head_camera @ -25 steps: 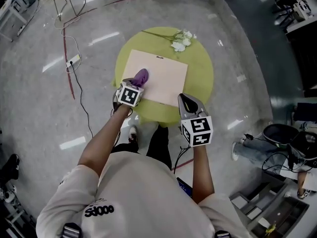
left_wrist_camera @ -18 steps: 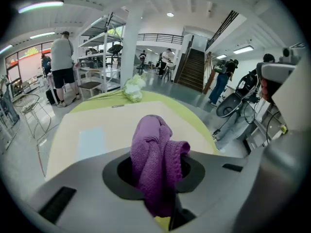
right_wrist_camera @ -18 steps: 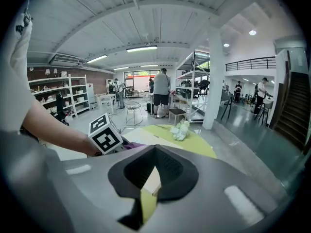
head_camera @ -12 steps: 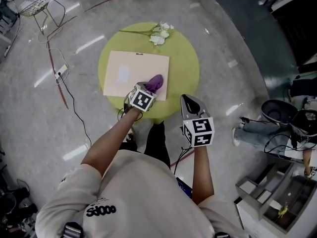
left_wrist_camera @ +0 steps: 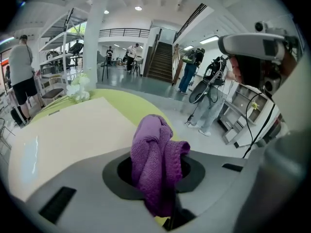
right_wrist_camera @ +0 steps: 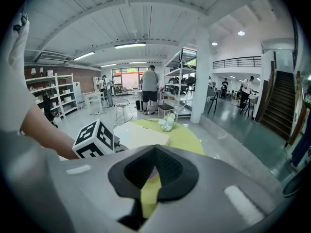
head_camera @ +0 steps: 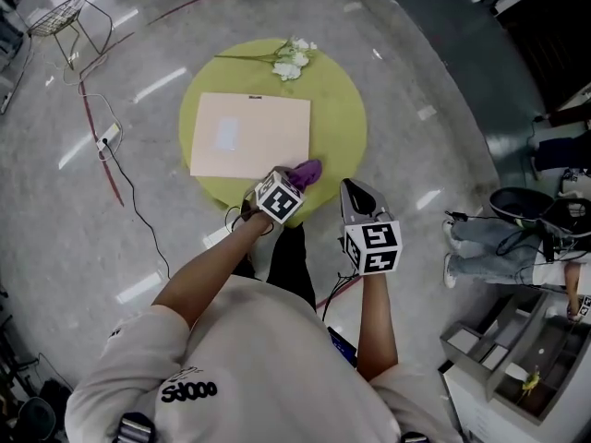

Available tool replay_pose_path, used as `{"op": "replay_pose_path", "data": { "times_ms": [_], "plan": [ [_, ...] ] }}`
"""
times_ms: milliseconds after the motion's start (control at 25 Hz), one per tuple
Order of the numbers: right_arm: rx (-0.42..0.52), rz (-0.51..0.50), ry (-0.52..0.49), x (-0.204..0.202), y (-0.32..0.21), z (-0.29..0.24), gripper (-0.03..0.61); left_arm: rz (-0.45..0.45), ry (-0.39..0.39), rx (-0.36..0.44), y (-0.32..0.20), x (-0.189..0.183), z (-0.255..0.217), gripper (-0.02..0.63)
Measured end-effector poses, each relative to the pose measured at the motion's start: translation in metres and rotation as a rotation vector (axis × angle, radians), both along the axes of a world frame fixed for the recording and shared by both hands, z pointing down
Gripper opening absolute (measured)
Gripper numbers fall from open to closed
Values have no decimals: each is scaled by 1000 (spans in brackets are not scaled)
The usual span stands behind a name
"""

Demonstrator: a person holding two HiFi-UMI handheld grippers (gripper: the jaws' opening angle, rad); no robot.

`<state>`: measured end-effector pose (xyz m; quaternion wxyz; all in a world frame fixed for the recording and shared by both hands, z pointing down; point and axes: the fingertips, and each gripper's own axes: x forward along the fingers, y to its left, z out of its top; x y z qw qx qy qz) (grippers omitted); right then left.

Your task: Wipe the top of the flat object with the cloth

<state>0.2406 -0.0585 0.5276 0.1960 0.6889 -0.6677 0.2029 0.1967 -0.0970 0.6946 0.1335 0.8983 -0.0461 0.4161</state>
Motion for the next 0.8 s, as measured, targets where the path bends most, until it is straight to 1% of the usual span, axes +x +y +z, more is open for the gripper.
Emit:
{"op": "replay_pose_path", "data": {
  "times_ms": [120,200,480,680,800],
  "plan": [
    [0,-16,-5,-11,-6,2,9,-13,-1,-9,-3,-14,2,94],
    [5,-42,-14,-25,-12,1,9,-51,5,-25,-10,-33,0,94],
    [16,-183,-54,-85,-46,8,9,-268,30,-27,-62,-114,-2,94],
    [28,-274,-64,-124,-72,10,9,-439,21,-38,-98,-172,-3,94],
    [26,-304,-67,-139,-81,11,9,-522,8,-34,-116,-203,-2,92]
  ]
}}
